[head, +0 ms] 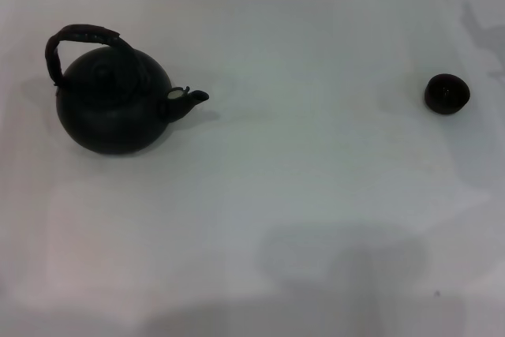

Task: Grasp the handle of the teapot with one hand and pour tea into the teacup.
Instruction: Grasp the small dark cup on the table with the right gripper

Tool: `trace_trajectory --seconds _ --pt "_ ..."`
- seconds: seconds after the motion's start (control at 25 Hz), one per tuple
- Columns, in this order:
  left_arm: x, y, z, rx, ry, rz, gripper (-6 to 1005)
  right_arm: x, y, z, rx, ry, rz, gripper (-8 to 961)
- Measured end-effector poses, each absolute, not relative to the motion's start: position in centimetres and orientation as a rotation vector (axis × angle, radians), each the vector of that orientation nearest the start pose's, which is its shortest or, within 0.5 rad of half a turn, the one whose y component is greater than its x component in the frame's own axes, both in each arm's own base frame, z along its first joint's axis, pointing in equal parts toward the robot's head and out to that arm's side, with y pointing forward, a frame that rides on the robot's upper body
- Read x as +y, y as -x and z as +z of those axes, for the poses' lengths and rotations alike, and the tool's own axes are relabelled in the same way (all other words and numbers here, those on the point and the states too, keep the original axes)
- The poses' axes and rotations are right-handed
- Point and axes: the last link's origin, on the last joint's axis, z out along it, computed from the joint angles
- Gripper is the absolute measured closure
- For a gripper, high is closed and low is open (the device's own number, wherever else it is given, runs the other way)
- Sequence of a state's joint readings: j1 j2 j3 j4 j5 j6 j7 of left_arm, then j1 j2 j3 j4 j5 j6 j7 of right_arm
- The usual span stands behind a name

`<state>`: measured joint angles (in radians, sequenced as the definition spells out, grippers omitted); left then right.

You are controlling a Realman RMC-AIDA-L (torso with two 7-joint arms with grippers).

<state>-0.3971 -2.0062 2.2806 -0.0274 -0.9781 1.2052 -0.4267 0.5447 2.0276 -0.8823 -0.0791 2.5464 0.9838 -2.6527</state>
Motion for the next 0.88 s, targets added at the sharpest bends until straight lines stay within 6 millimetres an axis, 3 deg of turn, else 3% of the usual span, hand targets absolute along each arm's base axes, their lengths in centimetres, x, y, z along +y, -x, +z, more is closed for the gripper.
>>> trace_trajectory --seconds 0.56,0.72,0.88 --pt "31.3 39.4 5.6 -0.720 1.356 -0.707 273 37.6 -34.9 3.3 0.823 1.550 0.786 105" --pt "31.3 39.3 5.4 -0.742 1.331 -0.733 273 39.1 -33.3 3.9 0.873 1.616 0.876 108" --pt "31.5 39.0 5.2 -0.750 1.317 -0.747 273 41.3 -30.7 4.6 0.855 1.773 0.849 111"
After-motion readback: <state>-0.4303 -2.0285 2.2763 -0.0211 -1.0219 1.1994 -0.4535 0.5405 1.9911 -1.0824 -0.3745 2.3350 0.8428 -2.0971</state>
